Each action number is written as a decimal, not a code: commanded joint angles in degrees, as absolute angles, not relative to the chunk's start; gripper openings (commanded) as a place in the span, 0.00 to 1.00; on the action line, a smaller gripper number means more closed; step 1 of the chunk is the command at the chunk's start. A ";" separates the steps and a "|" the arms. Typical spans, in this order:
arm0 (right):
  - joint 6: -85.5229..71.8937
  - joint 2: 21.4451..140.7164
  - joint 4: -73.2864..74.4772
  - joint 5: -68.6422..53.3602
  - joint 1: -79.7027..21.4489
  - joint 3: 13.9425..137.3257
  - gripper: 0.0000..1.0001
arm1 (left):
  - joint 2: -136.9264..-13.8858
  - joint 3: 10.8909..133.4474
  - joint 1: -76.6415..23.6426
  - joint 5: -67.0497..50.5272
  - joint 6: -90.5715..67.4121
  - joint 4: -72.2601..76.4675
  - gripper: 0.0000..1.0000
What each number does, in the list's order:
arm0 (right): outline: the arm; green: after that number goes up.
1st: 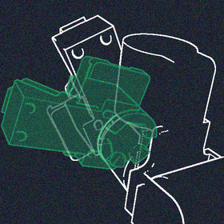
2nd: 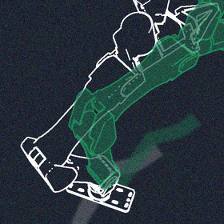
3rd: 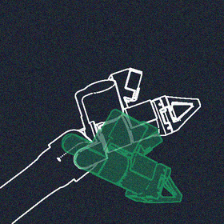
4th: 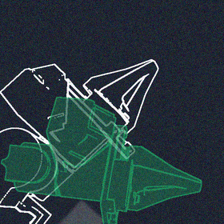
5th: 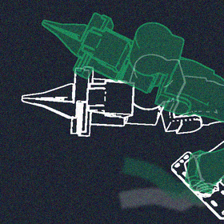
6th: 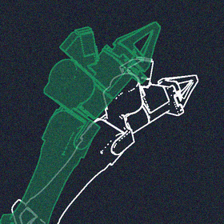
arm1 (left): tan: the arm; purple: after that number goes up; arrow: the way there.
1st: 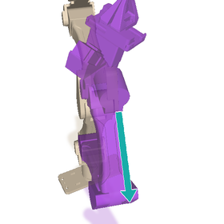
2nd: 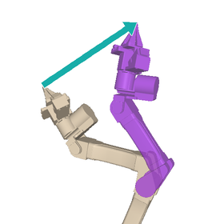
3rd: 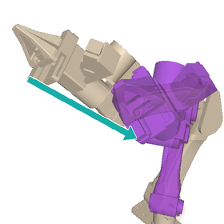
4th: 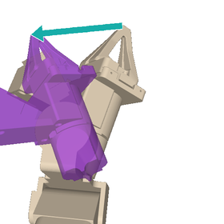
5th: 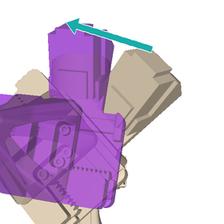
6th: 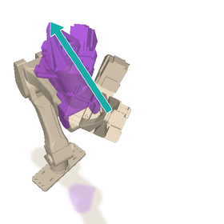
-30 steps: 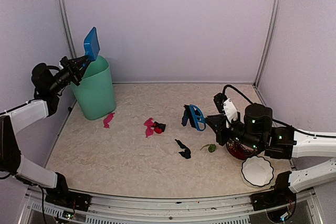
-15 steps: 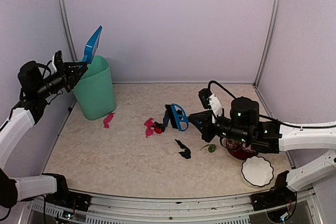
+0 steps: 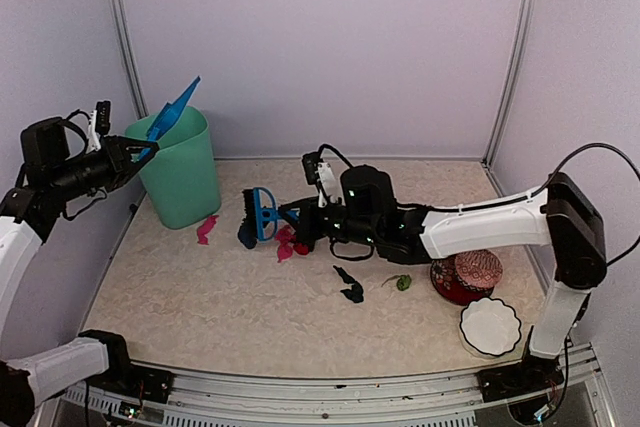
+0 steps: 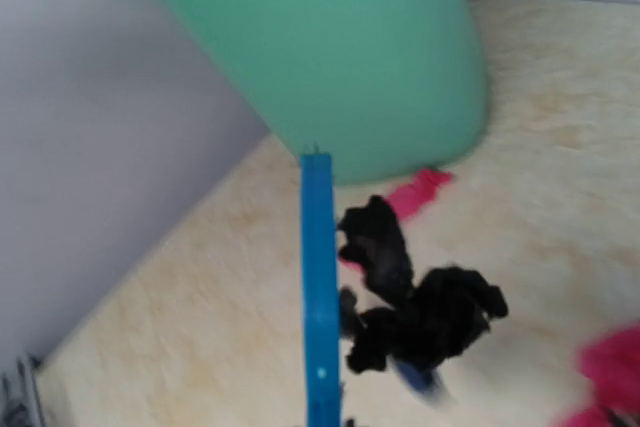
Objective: Sweep away the paper scraps from the table
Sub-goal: Sweep the paper scraps at the center of the board.
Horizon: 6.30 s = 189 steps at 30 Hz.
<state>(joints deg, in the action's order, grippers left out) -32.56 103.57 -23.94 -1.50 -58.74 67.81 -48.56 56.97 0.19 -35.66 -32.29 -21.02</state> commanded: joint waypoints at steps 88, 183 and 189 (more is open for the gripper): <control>-47.00 53.23 19.78 10.17 -42.54 39.26 0.00 | -56.22 61.81 -35.89 -1.16 -30.27 -25.74 0.00; -29.68 80.84 21.61 -4.07 -47.98 62.10 0.00 | -65.01 47.99 -59.68 14.77 -34.87 -29.18 0.00; -28.30 75.74 25.58 5.25 -47.62 62.53 0.00 | -64.22 46.00 -60.97 14.42 -36.54 -29.89 0.00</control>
